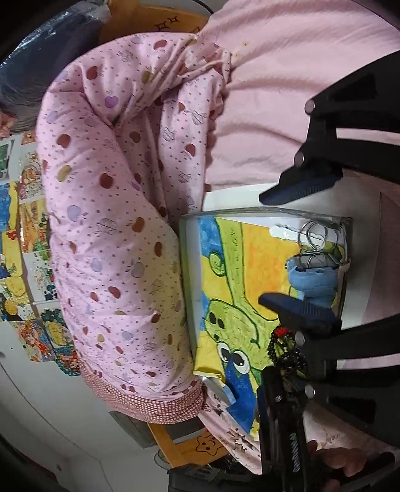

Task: Organize jewelry
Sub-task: 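Place the hair clip in the tray with the left tool while the right tool drops the rings there, then withdraw both tools from the tray back over the bed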

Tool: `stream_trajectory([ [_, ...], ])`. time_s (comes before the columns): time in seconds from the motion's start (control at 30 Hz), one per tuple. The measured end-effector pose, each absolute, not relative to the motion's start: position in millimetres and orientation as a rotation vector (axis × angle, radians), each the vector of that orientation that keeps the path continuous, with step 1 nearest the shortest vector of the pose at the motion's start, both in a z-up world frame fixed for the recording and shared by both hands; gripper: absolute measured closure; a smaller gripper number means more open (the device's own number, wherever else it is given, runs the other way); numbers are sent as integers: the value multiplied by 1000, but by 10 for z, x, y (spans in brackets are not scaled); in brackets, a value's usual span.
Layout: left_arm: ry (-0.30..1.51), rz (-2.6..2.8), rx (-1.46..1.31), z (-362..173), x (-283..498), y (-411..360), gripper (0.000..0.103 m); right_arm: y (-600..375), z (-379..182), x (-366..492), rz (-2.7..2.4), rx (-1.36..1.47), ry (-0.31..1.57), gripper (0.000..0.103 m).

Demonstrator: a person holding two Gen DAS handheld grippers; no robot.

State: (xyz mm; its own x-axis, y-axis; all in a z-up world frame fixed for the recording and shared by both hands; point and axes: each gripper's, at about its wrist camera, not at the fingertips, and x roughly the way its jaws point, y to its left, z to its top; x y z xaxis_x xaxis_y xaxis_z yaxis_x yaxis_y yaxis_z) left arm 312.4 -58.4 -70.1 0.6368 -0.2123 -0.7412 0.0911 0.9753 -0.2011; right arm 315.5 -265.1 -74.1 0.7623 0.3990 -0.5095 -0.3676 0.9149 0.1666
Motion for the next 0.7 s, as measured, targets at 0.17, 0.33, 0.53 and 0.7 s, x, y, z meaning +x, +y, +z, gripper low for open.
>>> stream_trajectory([
  [0.17, 799, -138, -184, -481, 3030, -506, 45, -2702, -565, 3063, 392, 77, 528, 28],
  [0.33, 714, -101, -203, -204, 2861, -419, 18, -2727, -299, 2883, 386, 89, 452, 16],
  [0.53, 607, -87, -202, 117, 2571, -343, 3, -2717, 29, 2578, 398, 109, 355, 4],
  [0.7, 540, -73, -159, 330, 2258, -303, 2, -2675, 244, 2246, 380, 95, 287, 0],
])
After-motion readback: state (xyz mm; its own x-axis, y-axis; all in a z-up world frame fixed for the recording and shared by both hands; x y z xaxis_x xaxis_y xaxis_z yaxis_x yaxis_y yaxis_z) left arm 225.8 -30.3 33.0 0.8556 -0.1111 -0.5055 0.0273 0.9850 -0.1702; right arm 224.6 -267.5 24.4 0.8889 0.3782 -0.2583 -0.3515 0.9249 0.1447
